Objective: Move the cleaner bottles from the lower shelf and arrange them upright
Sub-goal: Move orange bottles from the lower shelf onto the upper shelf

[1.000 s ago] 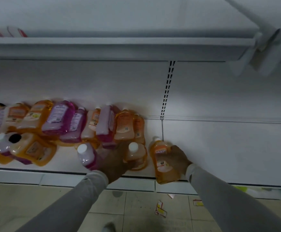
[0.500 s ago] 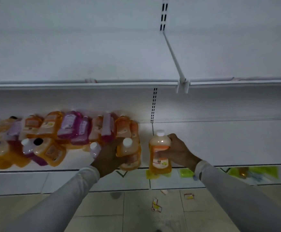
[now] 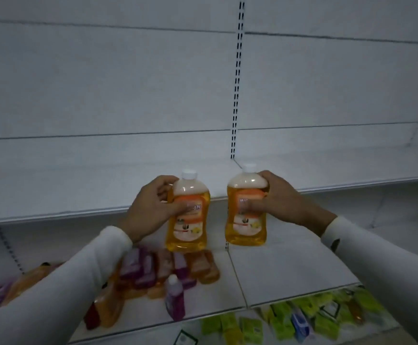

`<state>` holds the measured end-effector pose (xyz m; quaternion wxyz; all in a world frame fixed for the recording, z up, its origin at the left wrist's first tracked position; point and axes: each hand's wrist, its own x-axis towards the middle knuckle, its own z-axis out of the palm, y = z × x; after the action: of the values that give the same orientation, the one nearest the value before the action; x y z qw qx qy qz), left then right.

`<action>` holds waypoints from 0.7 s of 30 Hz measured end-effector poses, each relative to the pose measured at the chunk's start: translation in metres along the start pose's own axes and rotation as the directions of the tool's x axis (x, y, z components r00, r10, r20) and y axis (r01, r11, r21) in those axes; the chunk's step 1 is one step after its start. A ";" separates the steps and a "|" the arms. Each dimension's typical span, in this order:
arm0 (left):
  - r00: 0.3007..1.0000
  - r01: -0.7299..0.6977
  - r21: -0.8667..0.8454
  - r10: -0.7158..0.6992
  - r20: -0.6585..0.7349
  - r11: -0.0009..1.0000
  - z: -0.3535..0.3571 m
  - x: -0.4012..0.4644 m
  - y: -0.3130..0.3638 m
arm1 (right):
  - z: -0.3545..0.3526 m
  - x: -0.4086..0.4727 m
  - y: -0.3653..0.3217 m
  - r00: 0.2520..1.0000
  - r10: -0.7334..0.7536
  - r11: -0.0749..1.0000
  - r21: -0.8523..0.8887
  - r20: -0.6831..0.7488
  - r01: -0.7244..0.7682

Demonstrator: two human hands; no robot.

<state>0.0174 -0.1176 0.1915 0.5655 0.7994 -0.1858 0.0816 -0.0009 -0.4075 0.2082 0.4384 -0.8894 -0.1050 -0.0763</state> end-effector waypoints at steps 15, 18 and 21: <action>0.922 0.007 0.126 0.042 -0.385 0.992 -0.131 -0.015 0.044 | 0.044 0.121 -0.133 0.919 -0.347 0.937 0.103 0.188 0.333; 0.858 0.089 0.155 0.003 -0.513 0.984 -0.164 -0.048 0.033 | 0.093 0.146 -0.153 0.868 -0.422 0.906 0.163 0.261 0.391; 0.784 0.191 0.186 -0.036 -0.619 0.964 -0.205 -0.091 0.032 | 0.154 0.154 -0.188 0.806 -0.493 0.868 0.250 0.329 0.429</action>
<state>-0.0624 0.0835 0.2591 0.4987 0.8018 0.0667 0.3224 0.1071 -0.1545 0.2939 0.4490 -0.7952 -0.4076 0.0029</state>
